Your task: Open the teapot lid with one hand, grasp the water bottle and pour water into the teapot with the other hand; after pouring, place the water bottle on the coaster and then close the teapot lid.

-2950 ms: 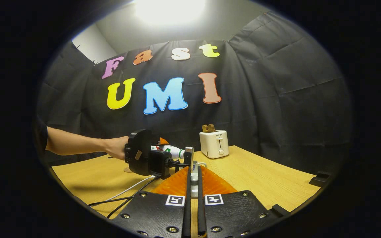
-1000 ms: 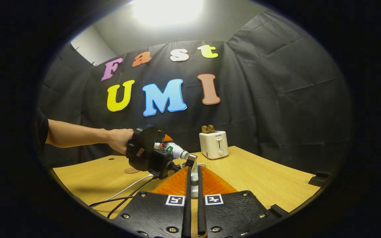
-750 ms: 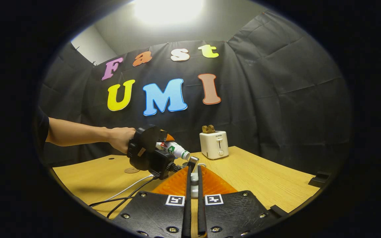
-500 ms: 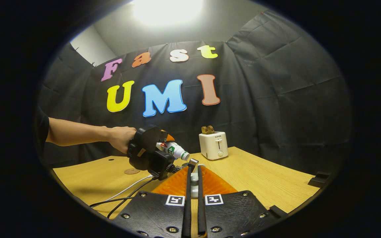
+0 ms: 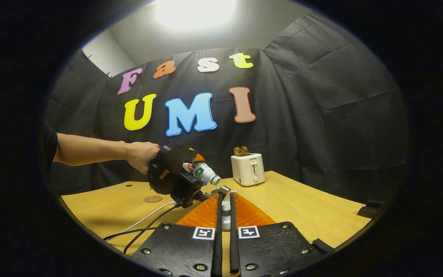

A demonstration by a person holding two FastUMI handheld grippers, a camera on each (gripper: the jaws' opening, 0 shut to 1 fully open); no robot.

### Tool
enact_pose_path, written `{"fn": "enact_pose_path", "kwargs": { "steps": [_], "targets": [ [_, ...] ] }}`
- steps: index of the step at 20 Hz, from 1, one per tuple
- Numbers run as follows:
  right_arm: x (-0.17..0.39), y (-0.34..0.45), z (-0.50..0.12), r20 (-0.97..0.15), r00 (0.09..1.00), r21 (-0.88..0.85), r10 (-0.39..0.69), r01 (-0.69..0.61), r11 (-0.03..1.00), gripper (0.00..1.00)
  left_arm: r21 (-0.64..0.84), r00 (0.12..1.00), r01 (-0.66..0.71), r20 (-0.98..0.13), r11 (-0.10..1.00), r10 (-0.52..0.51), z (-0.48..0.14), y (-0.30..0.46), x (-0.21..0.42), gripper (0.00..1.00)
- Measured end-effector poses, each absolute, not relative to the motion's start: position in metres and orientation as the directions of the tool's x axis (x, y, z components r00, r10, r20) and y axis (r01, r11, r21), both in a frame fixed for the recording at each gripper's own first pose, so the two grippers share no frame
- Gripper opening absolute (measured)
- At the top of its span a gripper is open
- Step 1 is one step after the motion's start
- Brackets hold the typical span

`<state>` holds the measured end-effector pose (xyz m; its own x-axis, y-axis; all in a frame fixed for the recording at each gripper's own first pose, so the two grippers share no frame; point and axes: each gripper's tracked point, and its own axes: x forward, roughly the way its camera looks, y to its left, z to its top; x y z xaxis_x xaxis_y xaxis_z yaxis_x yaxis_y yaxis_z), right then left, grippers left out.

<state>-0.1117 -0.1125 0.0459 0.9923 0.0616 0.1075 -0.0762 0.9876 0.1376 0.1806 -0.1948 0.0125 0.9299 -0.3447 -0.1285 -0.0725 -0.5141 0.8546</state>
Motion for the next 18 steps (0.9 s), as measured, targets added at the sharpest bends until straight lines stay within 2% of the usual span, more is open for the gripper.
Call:
{"fn": "enact_pose_path", "kwargs": {
  "steps": [8, 10, 11, 13, 14, 15, 16, 17, 18],
  "targets": [
    [-0.113, -0.111, 0.045, 0.102, 0.993, 0.129, 0.059, -0.072, 0.989, 0.08, 0.853, 0.93, -0.08, -0.123, -0.515, -0.347, 0.014, -0.195, 0.181, 0.8],
    [-0.113, -0.11, 0.045, 0.1, 0.993, 0.127, 0.056, -0.069, 0.99, 0.08, 0.858, 0.928, -0.076, -0.125, -0.507, -0.35, 0.013, -0.195, 0.181, 0.75],
    [-0.113, -0.11, 0.044, 0.098, 0.994, 0.125, 0.055, -0.067, 0.99, 0.08, 0.863, 0.928, -0.07, -0.127, -0.5, -0.349, 0.011, -0.195, 0.18, 0.8],
    [-0.112, -0.11, 0.044, 0.094, 0.994, 0.124, 0.053, -0.065, 0.99, 0.08, 0.869, 0.928, -0.065, -0.128, -0.49, -0.35, 0.007, -0.193, 0.179, 0.75],
    [-0.112, -0.11, 0.044, 0.091, 0.994, 0.125, 0.055, -0.066, 0.99, 0.08, 0.87, 0.928, -0.057, -0.135, -0.489, -0.348, 0.003, -0.192, 0.18, 0.8],
    [-0.112, -0.109, 0.043, 0.091, 0.994, 0.124, 0.054, -0.065, 0.99, 0.08, 0.875, 0.927, -0.05, -0.139, -0.482, -0.347, 0.0, -0.191, 0.181, 0.76],
    [-0.112, -0.11, 0.044, 0.091, 0.995, 0.119, 0.052, -0.063, 0.991, 0.08, 0.882, 0.927, -0.041, -0.142, -0.469, -0.348, -0.001, -0.19, 0.181, 0.8],
    [-0.111, -0.111, 0.045, 0.094, 0.994, 0.113, 0.048, -0.058, 0.992, 0.08, 0.895, 0.925, -0.026, -0.148, -0.446, -0.35, -0.003, -0.189, 0.181, 0.8],
    [-0.11, -0.113, 0.047, 0.097, 0.994, 0.111, 0.044, -0.055, 0.992, 0.08, 0.911, 0.924, -0.003, -0.156, -0.413, -0.35, -0.007, -0.187, 0.181, 0.75]
  ]
}}
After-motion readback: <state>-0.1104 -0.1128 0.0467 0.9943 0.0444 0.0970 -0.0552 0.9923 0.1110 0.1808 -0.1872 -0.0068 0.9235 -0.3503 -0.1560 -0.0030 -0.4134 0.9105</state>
